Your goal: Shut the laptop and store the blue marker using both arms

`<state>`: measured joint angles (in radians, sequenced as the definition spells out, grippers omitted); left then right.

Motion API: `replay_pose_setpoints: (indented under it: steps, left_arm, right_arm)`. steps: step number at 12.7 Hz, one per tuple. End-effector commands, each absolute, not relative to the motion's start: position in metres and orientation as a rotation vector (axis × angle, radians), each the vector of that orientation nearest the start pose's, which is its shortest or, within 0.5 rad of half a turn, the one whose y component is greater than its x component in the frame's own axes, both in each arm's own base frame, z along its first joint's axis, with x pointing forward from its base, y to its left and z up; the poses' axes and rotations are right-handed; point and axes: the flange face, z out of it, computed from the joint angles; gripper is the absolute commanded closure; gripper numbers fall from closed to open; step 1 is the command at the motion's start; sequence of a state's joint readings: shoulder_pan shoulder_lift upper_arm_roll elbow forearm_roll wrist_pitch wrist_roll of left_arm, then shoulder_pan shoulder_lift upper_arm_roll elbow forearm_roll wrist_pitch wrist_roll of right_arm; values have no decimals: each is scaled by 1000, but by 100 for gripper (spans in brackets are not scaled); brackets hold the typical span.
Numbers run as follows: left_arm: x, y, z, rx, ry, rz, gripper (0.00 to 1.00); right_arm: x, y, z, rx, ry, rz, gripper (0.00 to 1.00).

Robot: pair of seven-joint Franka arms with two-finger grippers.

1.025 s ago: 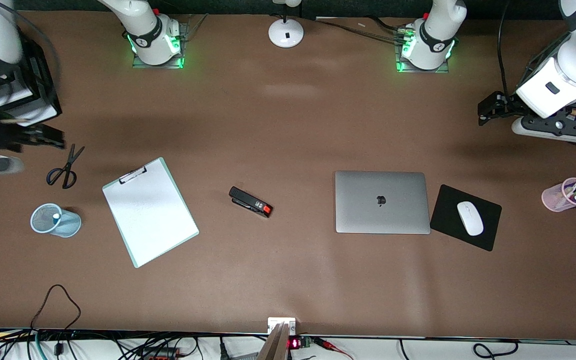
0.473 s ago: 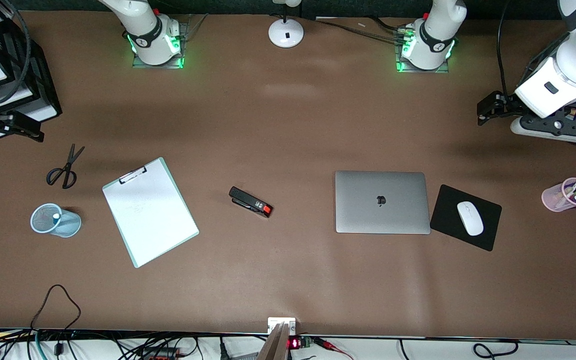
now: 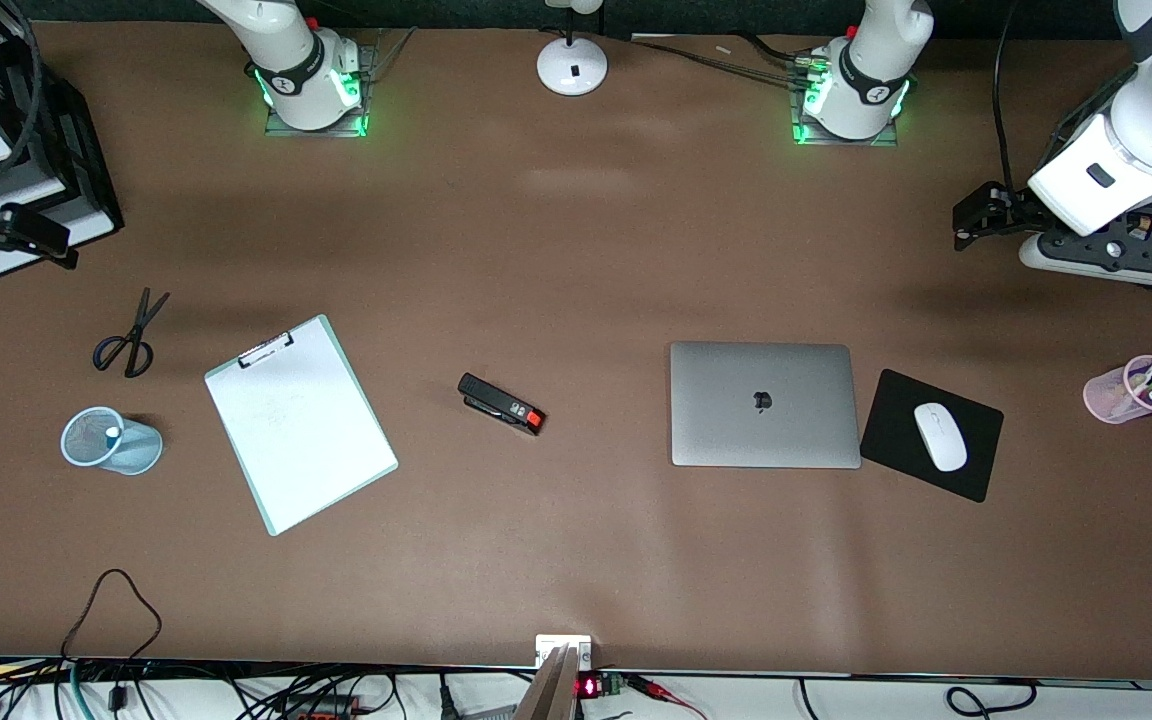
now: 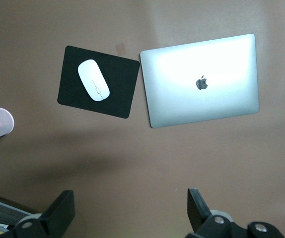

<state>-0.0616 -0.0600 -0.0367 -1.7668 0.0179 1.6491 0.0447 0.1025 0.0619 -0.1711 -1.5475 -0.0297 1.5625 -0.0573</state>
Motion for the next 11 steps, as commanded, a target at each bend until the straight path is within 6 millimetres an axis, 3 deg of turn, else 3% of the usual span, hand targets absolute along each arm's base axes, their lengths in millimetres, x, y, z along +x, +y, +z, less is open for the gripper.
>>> replay_pose_setpoints:
  steps: [1,11]
  left_arm:
    - [534,-52,578,-3089,216,90,0]
    - [535,-50,577,-3089,212,93,0]
  right_arm:
    - [559,-39,606,-3156,36,74,0]
    - [559,-33,609,-3158,20,88,0]
